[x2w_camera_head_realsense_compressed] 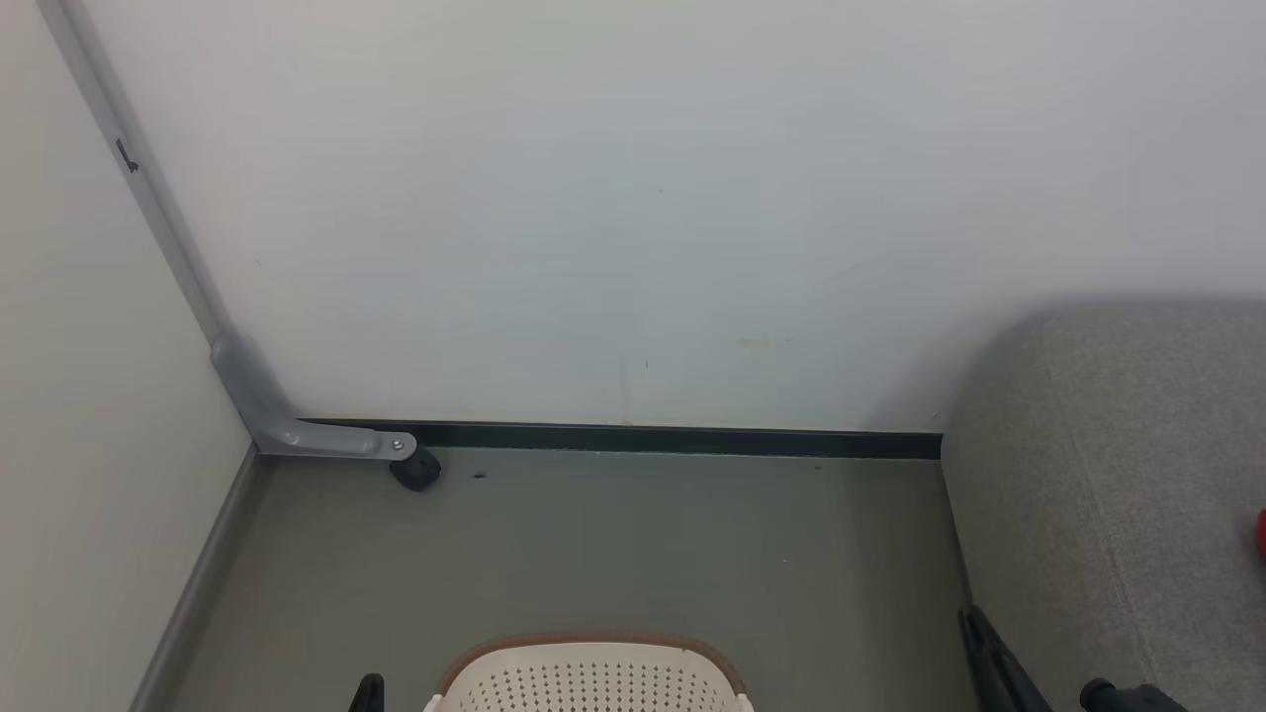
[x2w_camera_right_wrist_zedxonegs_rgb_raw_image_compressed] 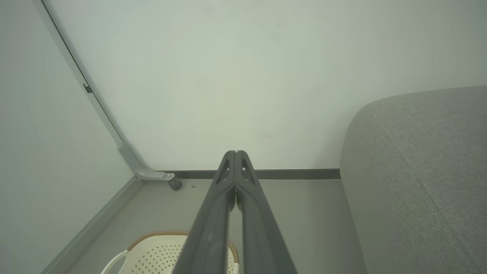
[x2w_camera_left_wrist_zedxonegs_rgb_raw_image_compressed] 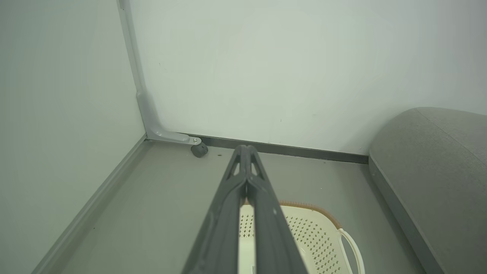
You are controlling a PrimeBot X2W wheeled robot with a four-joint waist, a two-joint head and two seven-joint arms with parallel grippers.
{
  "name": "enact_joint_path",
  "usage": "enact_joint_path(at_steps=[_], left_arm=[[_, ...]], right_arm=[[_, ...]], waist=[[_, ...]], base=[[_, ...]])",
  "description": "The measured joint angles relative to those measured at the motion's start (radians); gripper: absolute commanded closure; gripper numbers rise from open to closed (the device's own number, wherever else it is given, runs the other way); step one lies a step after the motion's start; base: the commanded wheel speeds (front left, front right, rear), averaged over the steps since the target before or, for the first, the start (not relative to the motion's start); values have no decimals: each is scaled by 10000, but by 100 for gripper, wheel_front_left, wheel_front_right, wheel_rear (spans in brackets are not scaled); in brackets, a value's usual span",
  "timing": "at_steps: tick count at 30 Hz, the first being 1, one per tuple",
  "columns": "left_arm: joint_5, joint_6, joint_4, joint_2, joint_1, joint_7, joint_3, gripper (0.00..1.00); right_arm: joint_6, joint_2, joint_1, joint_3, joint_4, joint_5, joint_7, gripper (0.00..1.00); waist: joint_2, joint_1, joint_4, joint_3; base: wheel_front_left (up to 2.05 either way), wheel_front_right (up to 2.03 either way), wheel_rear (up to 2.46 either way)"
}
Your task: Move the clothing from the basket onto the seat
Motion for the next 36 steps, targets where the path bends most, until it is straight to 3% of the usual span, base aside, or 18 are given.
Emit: enact_joint_path(at_steps=[36], left_arm=[[-4999, -349, 107, -17, -373, 1398, 677, 100]], right_arm=[[0, 140, -190, -1101, 132, 5062, 1409, 100]], waist=[[0, 0, -149, 58]], base=[[0, 0, 0]])
